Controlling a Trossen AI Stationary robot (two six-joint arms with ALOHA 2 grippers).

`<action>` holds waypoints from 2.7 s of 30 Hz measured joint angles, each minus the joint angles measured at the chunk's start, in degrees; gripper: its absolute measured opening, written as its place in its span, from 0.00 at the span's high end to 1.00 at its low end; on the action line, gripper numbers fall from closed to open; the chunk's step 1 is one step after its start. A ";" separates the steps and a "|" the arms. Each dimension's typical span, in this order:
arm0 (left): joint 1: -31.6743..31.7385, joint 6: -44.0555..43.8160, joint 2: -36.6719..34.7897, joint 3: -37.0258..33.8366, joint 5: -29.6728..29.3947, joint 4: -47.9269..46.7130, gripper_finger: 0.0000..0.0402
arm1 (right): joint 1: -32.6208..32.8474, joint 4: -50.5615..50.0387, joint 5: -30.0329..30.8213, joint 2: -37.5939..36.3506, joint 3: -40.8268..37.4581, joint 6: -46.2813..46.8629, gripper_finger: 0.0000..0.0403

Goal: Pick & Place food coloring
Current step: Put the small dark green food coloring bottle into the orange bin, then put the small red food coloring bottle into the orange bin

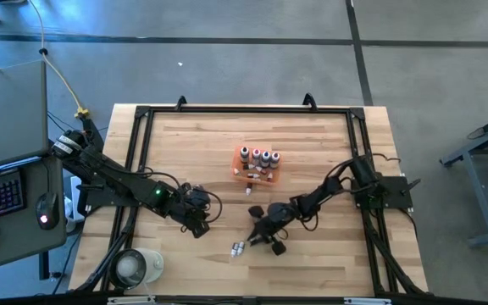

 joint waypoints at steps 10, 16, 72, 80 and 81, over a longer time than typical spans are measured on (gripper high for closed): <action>-0.01 0.00 0.00 0.01 -0.07 0.01 0.67 | -5.55 -17.67 28.28 -22.43 -0.15 -8.64 0.79; 0.01 0.00 0.00 -0.01 -0.35 0.00 0.67 | -13.90 -36.96 41.27 -29.60 -0.07 -4.83 0.81; 1.54 -9.20 13.60 0.01 13.19 -4.74 0.67 | -4.62 -37.09 27.19 -41.62 -0.02 1.21 0.65; 1.54 -5.97 13.60 0.01 11.64 -3.56 0.67 | -4.66 -37.10 27.19 -41.62 -0.02 1.05 0.65; 1.54 -5.97 13.60 0.01 11.65 -3.50 0.67 | -4.66 -37.09 27.19 -41.62 -0.02 1.04 0.65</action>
